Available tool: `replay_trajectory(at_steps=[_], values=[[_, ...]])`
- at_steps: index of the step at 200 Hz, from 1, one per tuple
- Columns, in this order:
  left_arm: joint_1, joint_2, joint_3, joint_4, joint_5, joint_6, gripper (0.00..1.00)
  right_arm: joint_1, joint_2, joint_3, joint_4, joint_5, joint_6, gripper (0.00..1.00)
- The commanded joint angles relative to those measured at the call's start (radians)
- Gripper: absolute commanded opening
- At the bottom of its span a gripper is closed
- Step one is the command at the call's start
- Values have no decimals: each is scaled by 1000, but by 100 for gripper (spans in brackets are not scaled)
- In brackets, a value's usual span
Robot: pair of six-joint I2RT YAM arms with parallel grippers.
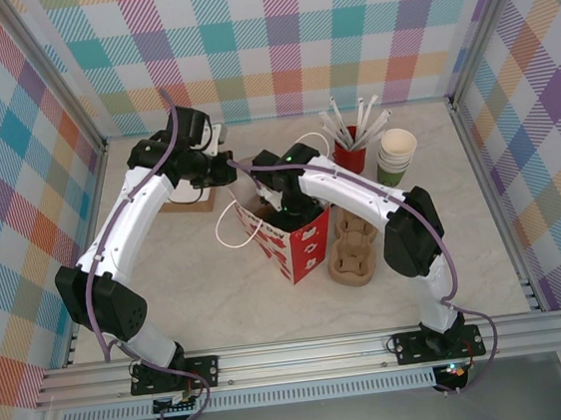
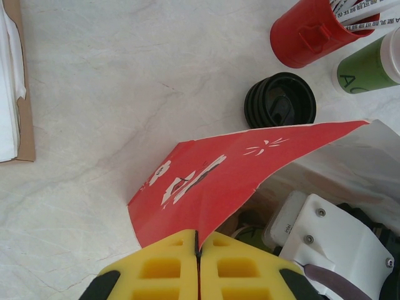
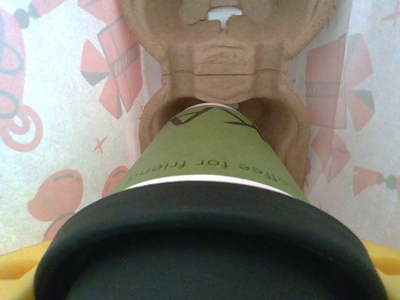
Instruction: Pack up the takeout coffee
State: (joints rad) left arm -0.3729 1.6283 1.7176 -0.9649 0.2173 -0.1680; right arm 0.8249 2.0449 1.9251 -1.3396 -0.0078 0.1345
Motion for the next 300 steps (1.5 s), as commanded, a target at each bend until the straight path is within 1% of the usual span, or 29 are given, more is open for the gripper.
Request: replay_trajectory(at_steps=[1, 150, 195, 300], values=[[-11, 13, 9, -4, 4, -4, 6, 1, -1, 28, -59, 16, 8, 79], [-12, 17, 20, -7, 6, -4, 6, 1, -7, 55, -94, 11, 11, 79], [-13, 18, 20, -10, 4, -4, 6, 0, 6, 55, -116, 29, 20, 79], [-13, 21, 20, -10, 6, -2, 6, 1, 14, 55, -113, 19, 20, 79]])
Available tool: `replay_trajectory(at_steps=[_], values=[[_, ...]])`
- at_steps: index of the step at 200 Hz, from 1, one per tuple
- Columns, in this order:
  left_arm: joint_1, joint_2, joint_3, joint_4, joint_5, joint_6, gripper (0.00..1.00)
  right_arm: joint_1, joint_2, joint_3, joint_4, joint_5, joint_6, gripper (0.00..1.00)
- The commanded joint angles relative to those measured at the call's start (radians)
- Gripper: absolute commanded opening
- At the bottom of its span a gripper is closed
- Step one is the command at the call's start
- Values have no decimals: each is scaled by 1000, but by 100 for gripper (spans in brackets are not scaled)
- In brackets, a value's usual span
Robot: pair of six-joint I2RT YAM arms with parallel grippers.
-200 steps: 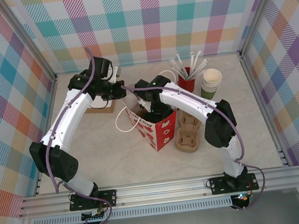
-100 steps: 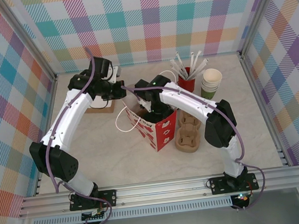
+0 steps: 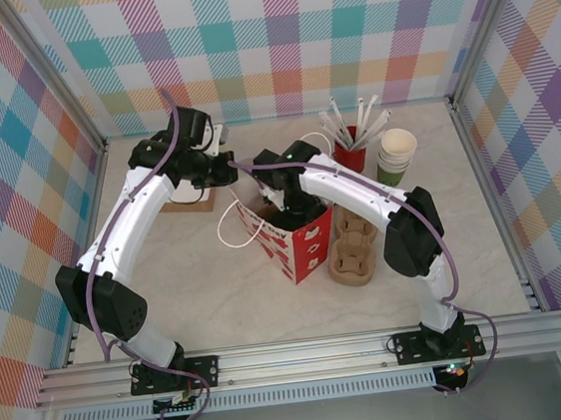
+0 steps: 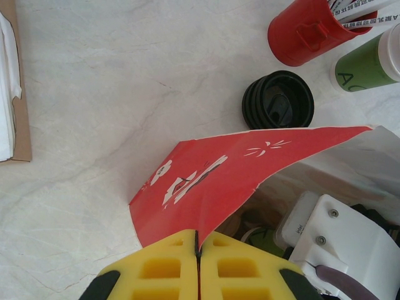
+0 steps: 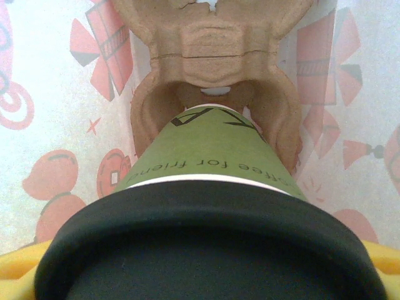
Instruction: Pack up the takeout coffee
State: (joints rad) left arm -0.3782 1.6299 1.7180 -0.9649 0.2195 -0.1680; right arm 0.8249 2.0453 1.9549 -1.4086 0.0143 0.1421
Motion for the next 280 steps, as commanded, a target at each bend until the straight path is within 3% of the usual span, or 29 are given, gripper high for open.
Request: replay_trajectory(at_steps=[1, 280], values=[[-8, 19, 20, -10, 4, -2, 6, 0, 13, 26, -43, -4, 14, 79], [-9, 22, 22, -11, 4, -1, 6, 0, 16, 21, -21, 9, 7, 79]])
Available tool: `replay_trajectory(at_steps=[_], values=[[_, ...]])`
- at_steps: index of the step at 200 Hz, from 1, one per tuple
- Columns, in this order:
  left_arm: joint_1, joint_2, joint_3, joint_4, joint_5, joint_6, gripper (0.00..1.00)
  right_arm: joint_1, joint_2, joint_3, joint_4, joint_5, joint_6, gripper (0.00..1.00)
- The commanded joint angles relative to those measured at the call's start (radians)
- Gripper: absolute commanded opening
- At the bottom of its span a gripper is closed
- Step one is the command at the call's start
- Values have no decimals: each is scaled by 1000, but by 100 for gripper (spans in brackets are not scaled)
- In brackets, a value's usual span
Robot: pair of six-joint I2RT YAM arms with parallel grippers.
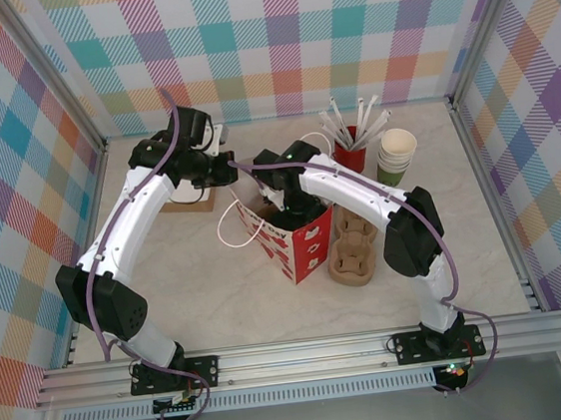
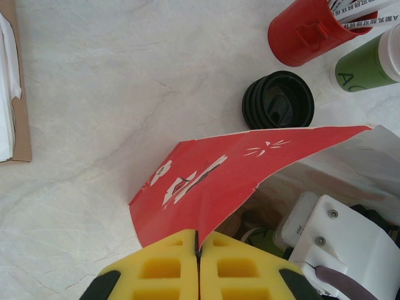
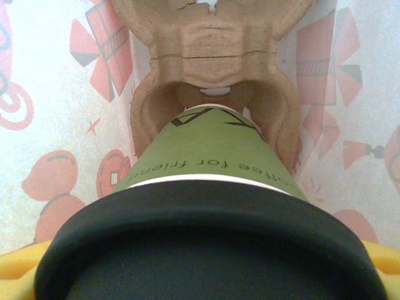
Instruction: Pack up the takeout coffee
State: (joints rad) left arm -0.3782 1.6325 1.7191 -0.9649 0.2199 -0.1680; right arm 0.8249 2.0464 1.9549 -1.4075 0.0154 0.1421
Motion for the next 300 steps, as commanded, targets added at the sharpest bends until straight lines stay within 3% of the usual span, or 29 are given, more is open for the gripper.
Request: replay_trajectory(at_steps=[1, 300], values=[[-10, 19, 20, -10, 4, -2, 6, 0, 14, 22, -22, 9, 8, 79], [-11, 22, 17, -11, 3, -2, 6, -2, 57, -79, 61, 15, 4, 79]])
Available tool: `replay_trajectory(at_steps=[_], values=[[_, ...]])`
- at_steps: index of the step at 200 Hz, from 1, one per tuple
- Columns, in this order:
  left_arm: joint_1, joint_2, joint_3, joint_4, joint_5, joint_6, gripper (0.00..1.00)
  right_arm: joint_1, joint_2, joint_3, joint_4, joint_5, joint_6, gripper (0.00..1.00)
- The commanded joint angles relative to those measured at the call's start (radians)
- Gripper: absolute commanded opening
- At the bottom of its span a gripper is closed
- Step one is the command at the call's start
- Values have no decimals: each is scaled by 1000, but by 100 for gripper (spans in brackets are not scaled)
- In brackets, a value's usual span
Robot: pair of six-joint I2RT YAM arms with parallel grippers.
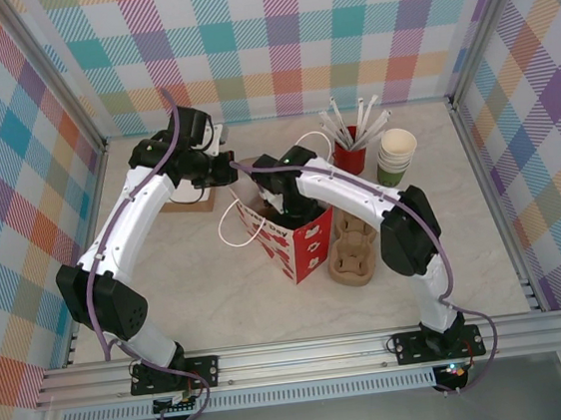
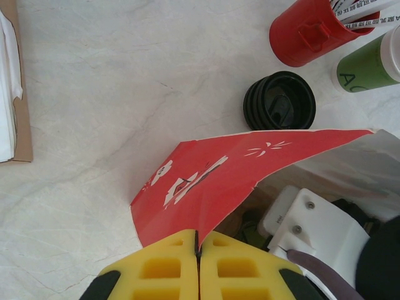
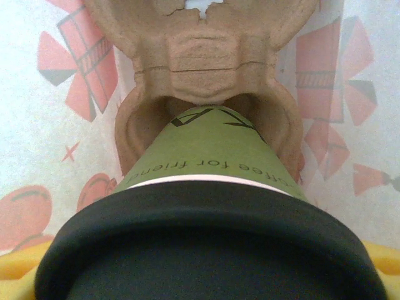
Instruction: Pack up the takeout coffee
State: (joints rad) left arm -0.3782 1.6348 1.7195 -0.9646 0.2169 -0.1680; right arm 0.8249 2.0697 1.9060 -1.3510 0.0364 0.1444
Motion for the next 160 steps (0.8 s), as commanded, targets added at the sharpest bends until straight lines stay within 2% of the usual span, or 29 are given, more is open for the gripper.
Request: replay_trajectory(at_steps=[1, 160], values=[[-11, 20, 17, -11, 5, -2, 6, -3, 33, -32, 6, -5, 1, 79], [-14, 28, 25, -14, 6, -4, 5, -6, 81, -178, 108, -36, -10, 79]])
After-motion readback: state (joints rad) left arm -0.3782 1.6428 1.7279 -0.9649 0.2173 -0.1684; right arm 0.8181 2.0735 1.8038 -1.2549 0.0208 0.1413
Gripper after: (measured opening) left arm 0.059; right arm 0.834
